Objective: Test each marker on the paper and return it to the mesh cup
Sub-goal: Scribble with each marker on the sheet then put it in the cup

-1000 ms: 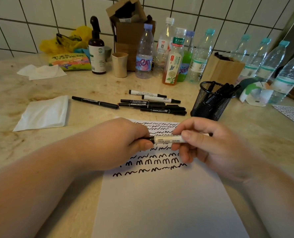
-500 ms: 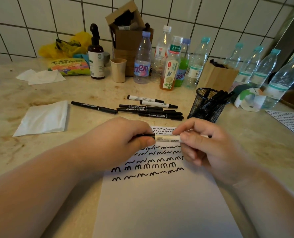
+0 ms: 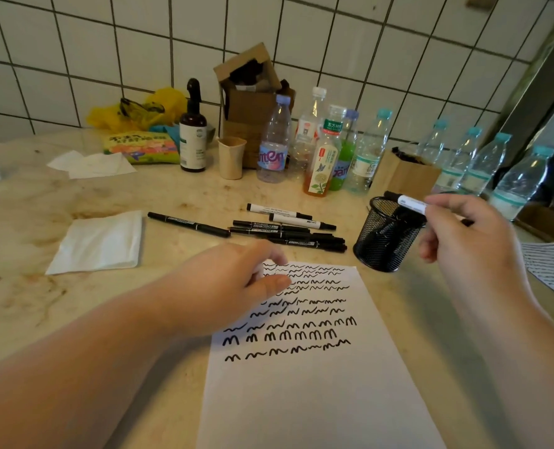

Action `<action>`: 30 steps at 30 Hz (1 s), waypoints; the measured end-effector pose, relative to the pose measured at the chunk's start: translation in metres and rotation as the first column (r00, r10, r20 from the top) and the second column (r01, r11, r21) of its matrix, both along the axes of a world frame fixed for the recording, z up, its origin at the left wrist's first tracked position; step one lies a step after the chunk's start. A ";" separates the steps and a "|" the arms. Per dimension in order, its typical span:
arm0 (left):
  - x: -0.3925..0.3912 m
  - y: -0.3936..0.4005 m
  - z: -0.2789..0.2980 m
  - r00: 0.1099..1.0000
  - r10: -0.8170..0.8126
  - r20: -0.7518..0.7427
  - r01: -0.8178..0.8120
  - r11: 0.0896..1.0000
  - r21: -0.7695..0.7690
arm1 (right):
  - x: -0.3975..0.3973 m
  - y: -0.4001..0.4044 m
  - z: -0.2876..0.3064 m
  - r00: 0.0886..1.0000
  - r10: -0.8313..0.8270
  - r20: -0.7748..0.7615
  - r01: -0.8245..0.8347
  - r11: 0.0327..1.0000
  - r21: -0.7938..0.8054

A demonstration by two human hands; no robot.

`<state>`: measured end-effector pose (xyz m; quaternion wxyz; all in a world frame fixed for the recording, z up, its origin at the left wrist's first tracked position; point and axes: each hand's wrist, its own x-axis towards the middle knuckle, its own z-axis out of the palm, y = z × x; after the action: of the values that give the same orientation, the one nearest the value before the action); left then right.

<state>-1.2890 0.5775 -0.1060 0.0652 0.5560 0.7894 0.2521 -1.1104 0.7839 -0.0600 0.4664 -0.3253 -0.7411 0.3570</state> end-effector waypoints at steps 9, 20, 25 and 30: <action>-0.001 0.002 -0.003 1.000 -0.014 -0.003 0.014 1.000 0.003 | -0.021 0.021 0.028 0.929 -0.174 0.327 0.130 0.980 0.151; 0.000 0.004 -0.002 1.000 0.011 -0.007 -0.011 0.999 -0.049 | -0.043 -0.007 -0.004 0.931 0.017 0.364 -0.154 0.924 0.351; 0.003 0.004 0.004 0.999 0.038 -0.023 -0.040 0.994 -0.103 | -0.081 0.000 -0.038 0.664 0.044 0.747 -0.367 0.889 0.274; 0.003 0.003 0.005 0.999 0.024 -0.028 -0.027 0.992 -0.120 | -0.104 0.006 -0.052 0.610 -0.032 0.792 -0.375 0.868 0.324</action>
<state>-1.2856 0.5806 -0.1005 0.0850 0.5442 0.8109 0.1974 -1.2141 0.7895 -0.1115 0.1264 -0.2511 -0.9588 0.0400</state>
